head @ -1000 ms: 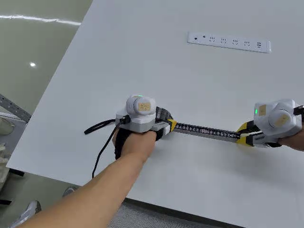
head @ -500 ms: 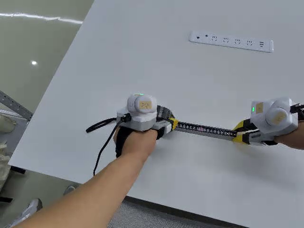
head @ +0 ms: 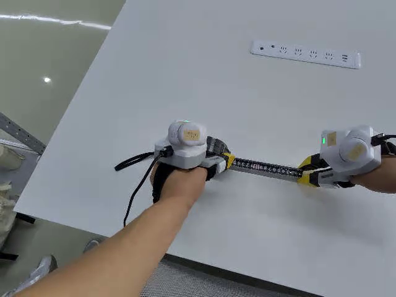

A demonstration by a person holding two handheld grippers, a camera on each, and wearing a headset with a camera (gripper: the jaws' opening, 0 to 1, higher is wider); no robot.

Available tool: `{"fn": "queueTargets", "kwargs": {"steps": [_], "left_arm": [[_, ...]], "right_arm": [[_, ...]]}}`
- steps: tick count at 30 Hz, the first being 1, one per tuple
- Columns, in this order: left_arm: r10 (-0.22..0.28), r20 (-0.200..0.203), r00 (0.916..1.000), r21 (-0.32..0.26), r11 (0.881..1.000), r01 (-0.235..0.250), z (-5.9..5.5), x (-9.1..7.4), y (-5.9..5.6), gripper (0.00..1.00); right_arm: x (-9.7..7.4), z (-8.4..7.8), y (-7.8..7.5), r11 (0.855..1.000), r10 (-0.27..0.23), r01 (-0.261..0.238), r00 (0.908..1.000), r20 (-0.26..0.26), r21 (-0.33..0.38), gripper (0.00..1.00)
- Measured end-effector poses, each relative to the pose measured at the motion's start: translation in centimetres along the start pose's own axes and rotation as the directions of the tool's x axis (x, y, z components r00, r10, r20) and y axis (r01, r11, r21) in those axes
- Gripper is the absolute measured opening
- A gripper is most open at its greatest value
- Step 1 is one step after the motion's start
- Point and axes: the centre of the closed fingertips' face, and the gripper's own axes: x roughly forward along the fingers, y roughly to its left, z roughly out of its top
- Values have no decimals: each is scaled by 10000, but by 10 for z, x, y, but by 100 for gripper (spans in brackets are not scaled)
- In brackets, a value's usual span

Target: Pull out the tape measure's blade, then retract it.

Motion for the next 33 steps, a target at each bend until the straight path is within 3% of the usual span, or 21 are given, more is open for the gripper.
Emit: {"fn": "queueTargets", "kwargs": {"steps": [33], "left_arm": [[-193,-64,9998,-104,9998,193,0,0,1,59]], "right_arm": [[15,24,-1,10000,77,-78,9994,330,22,11]]}}
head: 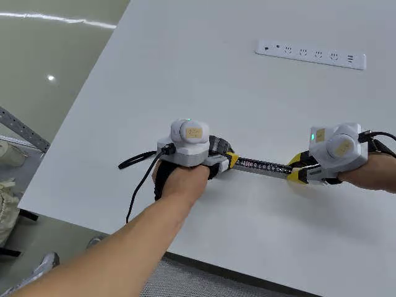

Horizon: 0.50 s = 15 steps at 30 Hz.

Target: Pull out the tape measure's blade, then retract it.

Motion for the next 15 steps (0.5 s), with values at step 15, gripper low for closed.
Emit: {"fn": "queueTargets", "kwargs": {"steps": [15], "left_arm": [[-101,-33,9999,-49,9999,101,0,0,0,58]], "right_arm": [[4,9,1,9999,63,-63,10000,58,-84,11]]}}
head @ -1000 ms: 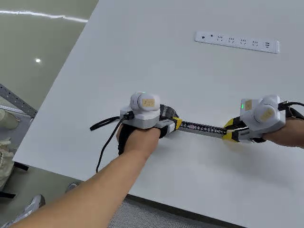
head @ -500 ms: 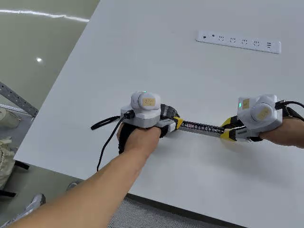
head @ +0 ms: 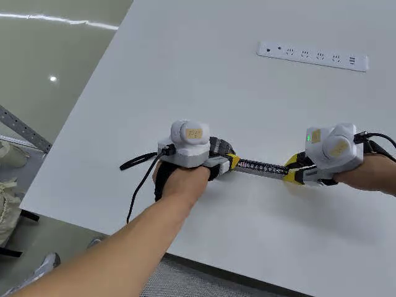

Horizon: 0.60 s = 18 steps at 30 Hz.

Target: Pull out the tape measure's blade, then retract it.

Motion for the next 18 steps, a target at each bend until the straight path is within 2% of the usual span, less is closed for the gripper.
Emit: {"fn": "queueTargets", "kwargs": {"steps": [18], "left_arm": [[-76,66,9999,-43,10000,77,0,-1,0,58]], "right_arm": [[3,5,-1,10000,72,-72,10000,61,0,11]]}}
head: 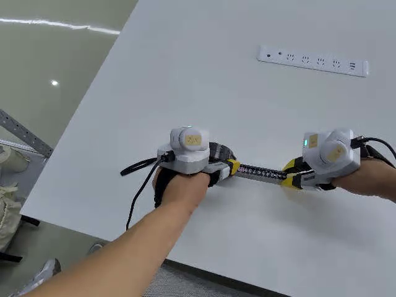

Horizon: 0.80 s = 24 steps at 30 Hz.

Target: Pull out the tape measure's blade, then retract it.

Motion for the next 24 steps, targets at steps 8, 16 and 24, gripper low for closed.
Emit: {"fn": "queueTargets", "kwargs": {"steps": [8,16,24], "left_arm": [[17,-2,10000,12,10000,-17,0,0,0,57],[-15,-5,10000,10,10000,15,0,0,0,57],[-38,-10,10000,3,10000,38,0,0,1,57]], "right_arm": [[2,3,0,10000,26,-26,10000,16,-25,11],[4,7,1,10000,43,-43,10000,72,-53,11],[7,11,2,9999,74,-73,9999,118,-85,11]]}}
